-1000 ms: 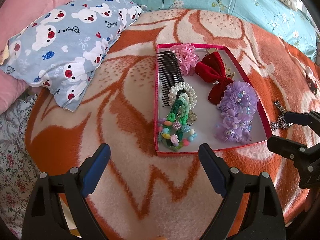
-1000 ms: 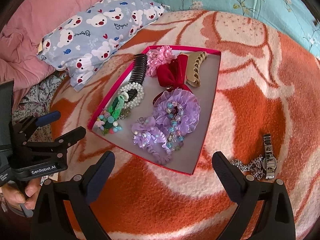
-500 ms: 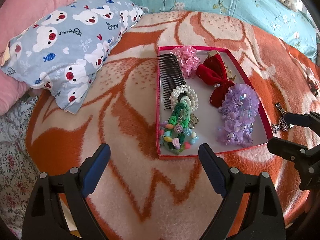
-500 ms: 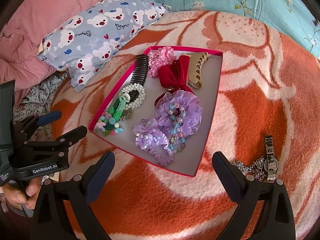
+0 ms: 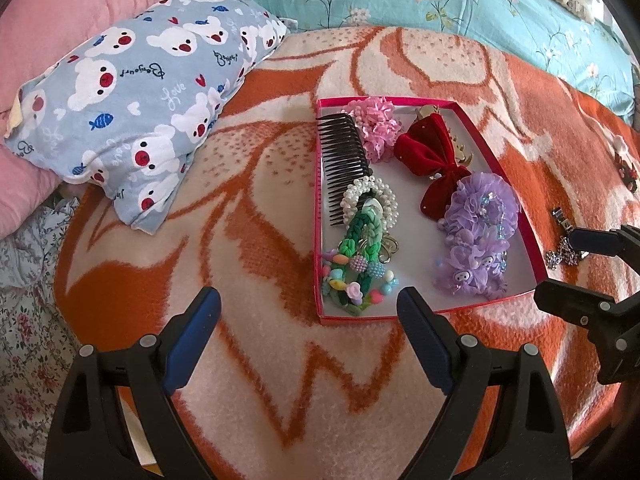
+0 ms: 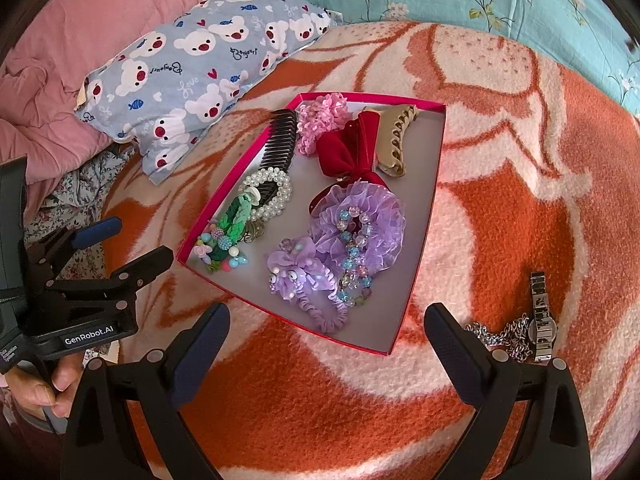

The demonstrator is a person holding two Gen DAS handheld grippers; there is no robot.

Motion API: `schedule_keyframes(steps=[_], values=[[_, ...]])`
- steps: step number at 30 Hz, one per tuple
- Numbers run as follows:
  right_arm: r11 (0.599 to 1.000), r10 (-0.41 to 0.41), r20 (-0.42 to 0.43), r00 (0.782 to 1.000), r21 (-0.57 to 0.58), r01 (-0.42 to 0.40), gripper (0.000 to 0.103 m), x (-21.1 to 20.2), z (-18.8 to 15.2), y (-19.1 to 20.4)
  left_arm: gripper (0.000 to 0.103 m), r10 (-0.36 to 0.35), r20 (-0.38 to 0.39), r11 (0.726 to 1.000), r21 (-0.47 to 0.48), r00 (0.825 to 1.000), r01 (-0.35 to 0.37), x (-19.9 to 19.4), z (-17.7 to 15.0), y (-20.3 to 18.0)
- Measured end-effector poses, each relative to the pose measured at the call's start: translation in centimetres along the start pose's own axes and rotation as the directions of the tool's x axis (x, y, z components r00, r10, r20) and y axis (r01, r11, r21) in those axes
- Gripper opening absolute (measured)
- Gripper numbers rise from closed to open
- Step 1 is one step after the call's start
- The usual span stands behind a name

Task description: Organize jewelry

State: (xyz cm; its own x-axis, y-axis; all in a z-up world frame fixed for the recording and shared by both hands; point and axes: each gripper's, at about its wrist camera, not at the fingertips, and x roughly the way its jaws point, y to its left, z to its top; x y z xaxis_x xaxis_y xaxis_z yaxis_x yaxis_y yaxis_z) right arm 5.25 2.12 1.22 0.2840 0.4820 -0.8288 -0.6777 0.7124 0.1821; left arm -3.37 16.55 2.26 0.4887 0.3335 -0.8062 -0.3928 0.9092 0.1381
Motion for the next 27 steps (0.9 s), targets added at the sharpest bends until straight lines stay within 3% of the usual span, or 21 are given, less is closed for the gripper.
schedule_keyframes(steps=[27], values=[[1.000,0.000,0.010,1.000,0.006,0.000,0.099,-0.62,0.23,-0.30,0.091,0.005,0.011,1.000,0.007,1.000,-0.005,-0.47,0.39,-0.42]])
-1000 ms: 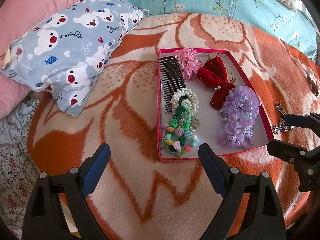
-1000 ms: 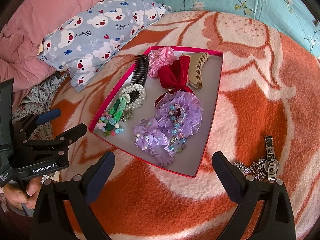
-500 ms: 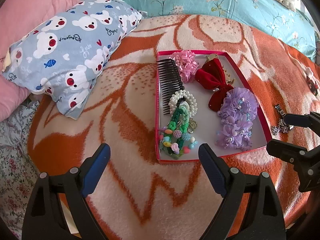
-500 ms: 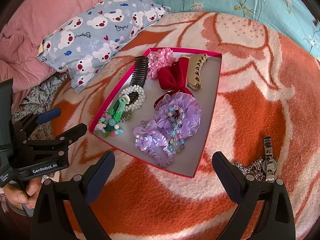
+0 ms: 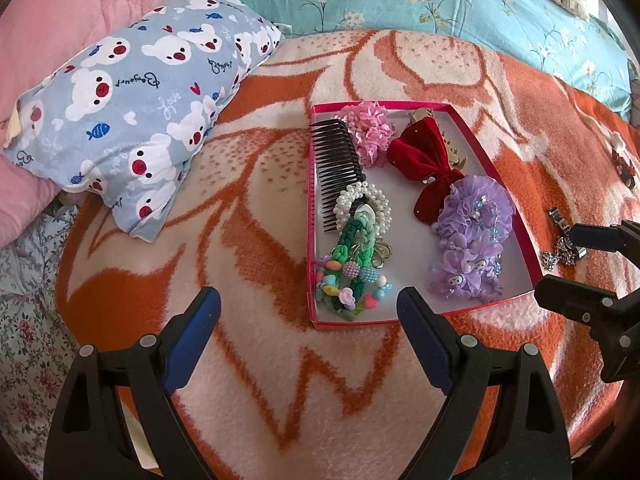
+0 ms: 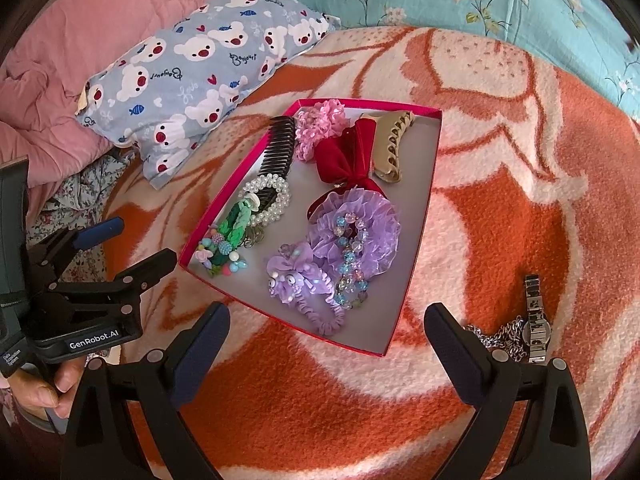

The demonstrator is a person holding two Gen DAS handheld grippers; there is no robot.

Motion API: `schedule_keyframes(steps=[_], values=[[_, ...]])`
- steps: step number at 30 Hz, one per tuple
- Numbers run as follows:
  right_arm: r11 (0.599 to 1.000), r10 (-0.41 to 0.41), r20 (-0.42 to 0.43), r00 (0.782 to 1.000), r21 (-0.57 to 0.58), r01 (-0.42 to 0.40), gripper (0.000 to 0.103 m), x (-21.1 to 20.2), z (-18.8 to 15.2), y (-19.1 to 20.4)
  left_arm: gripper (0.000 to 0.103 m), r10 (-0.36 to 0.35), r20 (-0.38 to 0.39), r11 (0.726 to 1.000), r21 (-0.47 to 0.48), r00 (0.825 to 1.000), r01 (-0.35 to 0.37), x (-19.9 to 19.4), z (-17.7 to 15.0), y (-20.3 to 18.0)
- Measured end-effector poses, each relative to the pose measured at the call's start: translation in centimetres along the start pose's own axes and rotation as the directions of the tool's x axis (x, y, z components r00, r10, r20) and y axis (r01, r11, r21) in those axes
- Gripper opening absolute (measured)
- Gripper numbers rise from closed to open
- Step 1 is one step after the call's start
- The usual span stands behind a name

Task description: Organize jewelry

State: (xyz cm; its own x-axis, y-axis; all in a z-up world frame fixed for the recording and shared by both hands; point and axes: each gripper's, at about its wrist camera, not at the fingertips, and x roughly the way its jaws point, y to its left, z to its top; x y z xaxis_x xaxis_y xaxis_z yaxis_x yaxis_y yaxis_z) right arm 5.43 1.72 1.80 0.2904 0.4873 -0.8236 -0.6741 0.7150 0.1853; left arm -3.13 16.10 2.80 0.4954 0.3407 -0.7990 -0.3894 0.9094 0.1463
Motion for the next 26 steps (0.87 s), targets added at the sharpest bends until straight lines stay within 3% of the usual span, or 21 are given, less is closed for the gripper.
schedule_keyframes(steps=[26], values=[[0.999,-0.009,0.015,1.000,0.031,0.008,0.099,0.5,-0.3,-1.0,0.091,-0.015,-0.012,1.000,0.003,1.000,0.015,1.4,0.5,-0.7]])
